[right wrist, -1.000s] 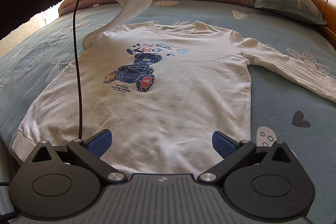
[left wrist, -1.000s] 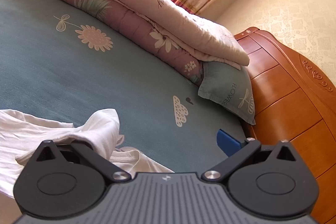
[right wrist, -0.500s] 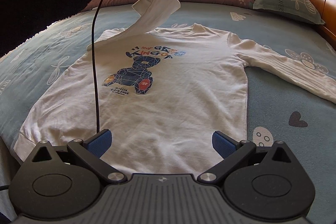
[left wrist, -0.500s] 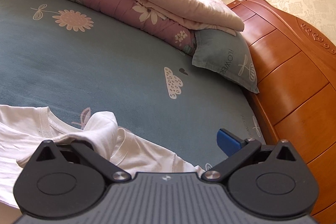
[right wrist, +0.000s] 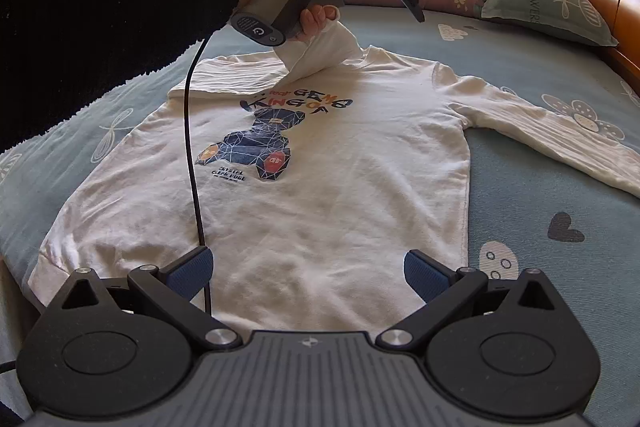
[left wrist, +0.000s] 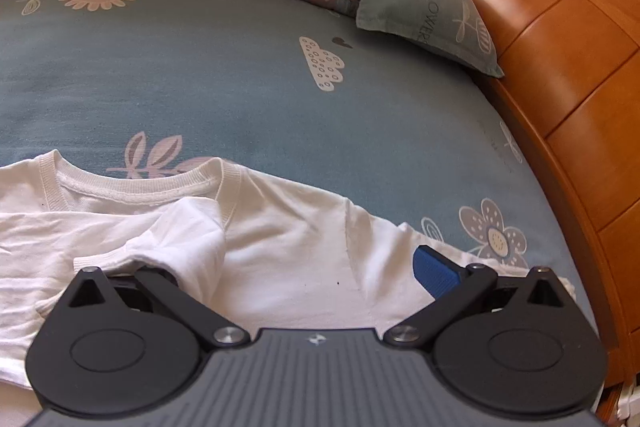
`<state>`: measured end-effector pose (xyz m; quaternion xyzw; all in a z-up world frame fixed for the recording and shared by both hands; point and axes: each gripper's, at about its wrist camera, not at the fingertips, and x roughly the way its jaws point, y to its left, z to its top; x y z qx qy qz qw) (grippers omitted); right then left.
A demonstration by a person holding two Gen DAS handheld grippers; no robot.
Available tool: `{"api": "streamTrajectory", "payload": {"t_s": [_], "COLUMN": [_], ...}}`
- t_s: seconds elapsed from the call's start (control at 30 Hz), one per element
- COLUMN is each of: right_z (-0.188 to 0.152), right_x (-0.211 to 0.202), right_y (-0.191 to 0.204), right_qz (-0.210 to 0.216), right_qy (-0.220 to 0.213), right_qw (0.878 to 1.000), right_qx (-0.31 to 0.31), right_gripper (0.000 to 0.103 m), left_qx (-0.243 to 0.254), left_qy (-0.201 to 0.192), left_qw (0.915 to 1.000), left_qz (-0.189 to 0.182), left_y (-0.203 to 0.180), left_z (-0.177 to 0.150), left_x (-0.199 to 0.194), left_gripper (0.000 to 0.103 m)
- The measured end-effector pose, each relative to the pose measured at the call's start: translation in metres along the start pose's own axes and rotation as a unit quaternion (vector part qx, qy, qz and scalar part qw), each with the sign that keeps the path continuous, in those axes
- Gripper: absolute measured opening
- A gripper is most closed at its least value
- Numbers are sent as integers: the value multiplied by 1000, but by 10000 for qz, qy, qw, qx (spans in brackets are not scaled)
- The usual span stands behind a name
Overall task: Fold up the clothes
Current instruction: 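Lay the sleeve across the sweatshirt chest below the collar with the left gripper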
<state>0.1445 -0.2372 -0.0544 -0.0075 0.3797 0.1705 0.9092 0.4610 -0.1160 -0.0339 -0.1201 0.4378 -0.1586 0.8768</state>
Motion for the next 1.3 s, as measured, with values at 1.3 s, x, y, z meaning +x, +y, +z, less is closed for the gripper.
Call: {"api": "streamTrajectory", "payload": {"t_s": [1.3], "right_z": [-1], "right_x": [2], "right_y": [0], "right_qz": [-52], "right_qy": [78], "right_qw": [10000], "right_qx": [-29], "right_gripper": [103], "left_qx": [2766], "left_qy": [1011], "left_qw": [9538], "left_qz": [-604], "left_y": [-62], "left_z": [-68], "left_x": [11], "left_gripper": [102]}}
